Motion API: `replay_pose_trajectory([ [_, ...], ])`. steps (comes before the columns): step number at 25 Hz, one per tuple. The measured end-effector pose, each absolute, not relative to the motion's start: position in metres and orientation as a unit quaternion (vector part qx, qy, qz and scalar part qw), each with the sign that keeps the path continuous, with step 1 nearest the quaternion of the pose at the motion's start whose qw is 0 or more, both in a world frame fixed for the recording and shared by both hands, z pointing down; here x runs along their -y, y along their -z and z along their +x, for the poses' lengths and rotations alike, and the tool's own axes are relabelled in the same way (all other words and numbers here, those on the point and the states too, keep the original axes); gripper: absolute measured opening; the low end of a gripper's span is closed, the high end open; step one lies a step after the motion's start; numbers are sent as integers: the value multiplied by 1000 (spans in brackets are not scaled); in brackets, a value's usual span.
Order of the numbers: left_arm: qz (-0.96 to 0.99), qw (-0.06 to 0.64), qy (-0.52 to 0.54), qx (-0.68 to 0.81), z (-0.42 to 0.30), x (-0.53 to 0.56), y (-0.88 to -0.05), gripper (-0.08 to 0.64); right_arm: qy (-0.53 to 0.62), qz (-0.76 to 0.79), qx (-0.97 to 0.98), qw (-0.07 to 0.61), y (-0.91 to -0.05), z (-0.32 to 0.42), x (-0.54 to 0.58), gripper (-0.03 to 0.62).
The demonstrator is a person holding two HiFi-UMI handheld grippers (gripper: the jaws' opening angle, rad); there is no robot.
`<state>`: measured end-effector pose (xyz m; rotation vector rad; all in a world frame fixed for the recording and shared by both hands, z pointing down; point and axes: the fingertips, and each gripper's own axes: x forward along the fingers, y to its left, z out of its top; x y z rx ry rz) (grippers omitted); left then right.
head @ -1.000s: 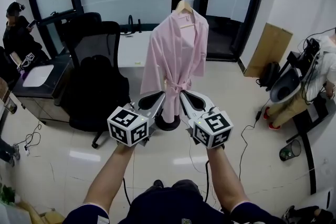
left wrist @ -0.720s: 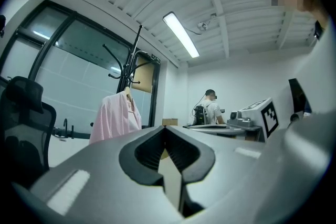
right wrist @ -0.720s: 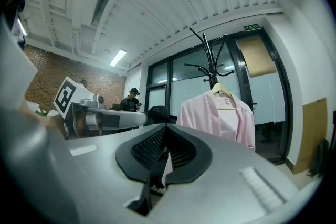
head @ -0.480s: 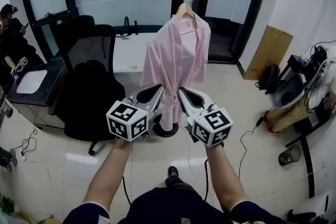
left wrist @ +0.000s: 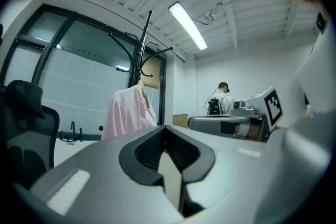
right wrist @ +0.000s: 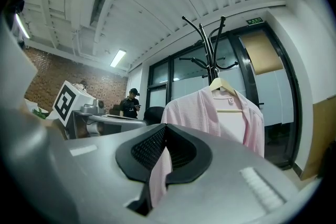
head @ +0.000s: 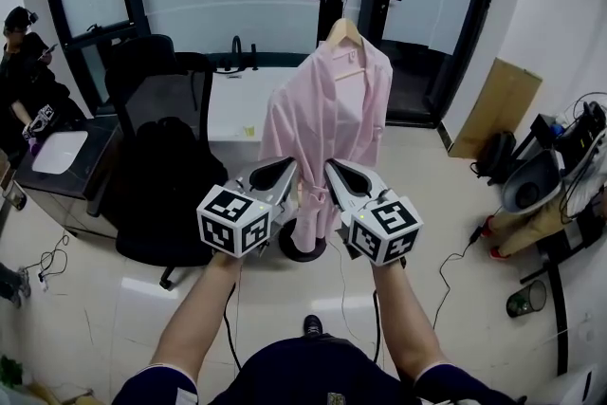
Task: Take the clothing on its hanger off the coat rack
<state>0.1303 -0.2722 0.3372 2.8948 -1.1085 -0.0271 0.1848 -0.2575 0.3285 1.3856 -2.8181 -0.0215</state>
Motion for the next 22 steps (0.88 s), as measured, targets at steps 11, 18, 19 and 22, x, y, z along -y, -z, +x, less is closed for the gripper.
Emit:
replay_pose_trajectory([
  [11,906,-48,-6,420,124,348,-287,190,12,450,893,-9,-322,202,278,2],
  [18,888,-91,-68,447,124,404,-257,233,10,461,887,-11,-320,220,292,2],
  [19,888,-87,-81,444,127,412,-258,242,9,462,887,-12,-320,221,294,2],
  [22,890,-77,-124,431,135,433,-262,256,5,464,886,-12,-322,228,299,2],
])
